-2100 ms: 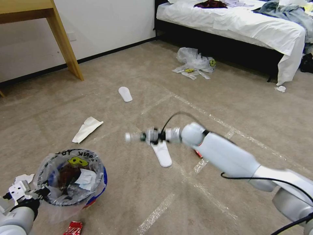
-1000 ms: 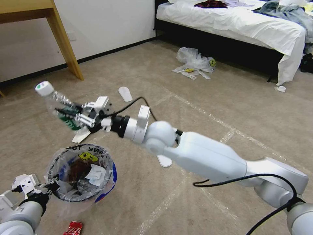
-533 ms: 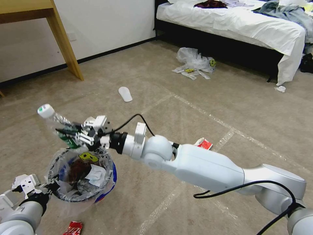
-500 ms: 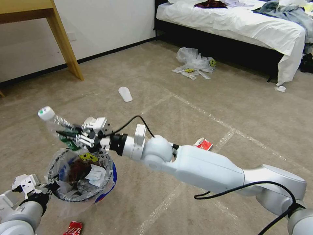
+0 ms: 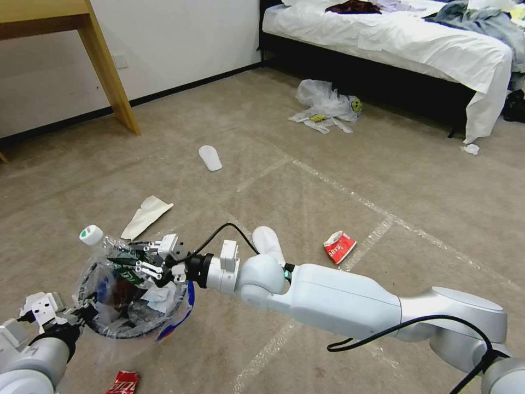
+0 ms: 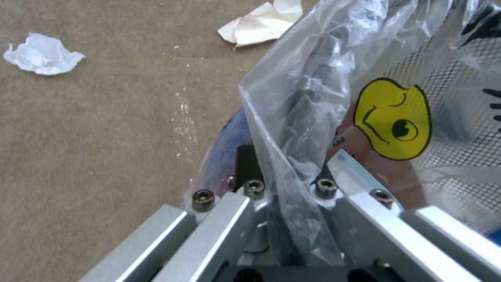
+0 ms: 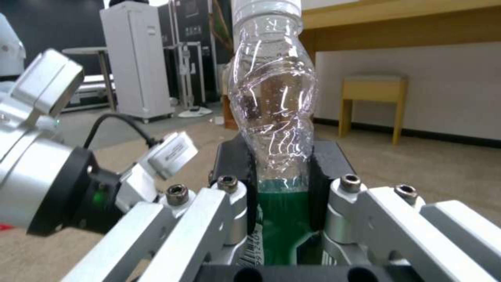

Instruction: Pick up the trash bin and place the garbage on the floor into it.

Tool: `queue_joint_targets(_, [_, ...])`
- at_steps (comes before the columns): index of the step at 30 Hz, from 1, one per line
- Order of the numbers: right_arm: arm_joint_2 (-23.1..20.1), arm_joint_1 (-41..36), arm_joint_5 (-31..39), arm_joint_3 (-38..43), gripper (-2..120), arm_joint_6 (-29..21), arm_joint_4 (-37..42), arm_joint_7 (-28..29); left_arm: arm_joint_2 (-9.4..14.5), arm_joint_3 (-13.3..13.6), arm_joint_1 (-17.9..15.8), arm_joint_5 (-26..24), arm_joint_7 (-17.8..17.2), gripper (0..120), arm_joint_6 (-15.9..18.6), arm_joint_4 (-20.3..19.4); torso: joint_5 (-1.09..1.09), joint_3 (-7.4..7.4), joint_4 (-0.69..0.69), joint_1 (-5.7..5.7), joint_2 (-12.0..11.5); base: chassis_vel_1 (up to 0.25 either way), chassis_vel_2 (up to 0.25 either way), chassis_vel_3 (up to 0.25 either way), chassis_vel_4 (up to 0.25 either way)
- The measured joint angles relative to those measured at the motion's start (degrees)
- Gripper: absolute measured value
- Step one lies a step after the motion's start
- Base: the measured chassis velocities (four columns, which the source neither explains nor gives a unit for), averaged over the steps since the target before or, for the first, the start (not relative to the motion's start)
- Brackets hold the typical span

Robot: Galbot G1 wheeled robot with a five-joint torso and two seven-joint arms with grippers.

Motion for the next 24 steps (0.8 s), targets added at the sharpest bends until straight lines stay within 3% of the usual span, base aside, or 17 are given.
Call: queue_joint_targets(24, [1.1, -2.9, -4.2, -2.9, 16, 2.8, -5.0, -0.4, -0.2, 0.1, 0.0, 0.0, 0.0, 1, 0.0, 0.2, 0.0, 0.0, 0.0, 0.0, 0.0, 0.0, 0.0, 0.0, 0.0])
